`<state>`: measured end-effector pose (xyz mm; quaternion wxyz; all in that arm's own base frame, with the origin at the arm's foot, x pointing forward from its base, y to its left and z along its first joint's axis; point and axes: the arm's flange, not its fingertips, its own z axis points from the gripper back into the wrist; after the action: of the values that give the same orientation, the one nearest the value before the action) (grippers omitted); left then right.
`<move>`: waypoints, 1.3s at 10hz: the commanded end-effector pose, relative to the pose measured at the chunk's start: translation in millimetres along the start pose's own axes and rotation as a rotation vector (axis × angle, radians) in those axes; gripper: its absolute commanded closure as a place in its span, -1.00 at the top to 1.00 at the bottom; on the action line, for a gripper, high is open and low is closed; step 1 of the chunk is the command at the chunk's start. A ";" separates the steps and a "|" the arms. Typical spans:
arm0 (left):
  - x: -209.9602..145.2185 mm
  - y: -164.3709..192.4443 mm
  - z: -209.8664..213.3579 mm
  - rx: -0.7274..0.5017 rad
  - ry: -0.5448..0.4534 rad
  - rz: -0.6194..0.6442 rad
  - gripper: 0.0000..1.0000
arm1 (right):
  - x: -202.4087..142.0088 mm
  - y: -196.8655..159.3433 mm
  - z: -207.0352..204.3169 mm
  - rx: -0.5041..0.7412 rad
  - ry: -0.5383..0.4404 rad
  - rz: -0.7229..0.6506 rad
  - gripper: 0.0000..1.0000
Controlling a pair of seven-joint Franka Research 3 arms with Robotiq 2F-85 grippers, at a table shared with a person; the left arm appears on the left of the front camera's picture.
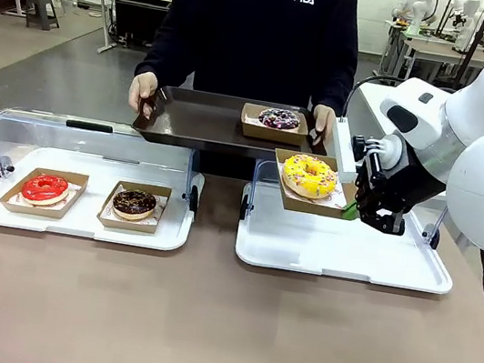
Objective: Provide the desired donut to the person.
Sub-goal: Place the picked Paper togo box onto the Handle tray extended by the person.
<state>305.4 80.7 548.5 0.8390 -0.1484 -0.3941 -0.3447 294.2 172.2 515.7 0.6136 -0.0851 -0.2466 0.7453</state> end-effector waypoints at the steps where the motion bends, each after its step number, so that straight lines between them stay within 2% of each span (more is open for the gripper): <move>1: -0.7 0.8 -0.1 -0.007 -0.006 -0.004 1.00 | 2.3 -0.3 -2.8 -0.004 0.010 -0.005 -1.00; 13: -0.7 0.8 -0.1 -0.007 -0.006 -0.004 1.00 | 2.3 -0.3 -2.8 -0.004 0.010 -0.005 -1.00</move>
<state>305.4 80.7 548.5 0.8390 -0.1485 -0.3941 -0.3447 294.2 172.2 515.7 0.6136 -0.0850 -0.2466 0.7453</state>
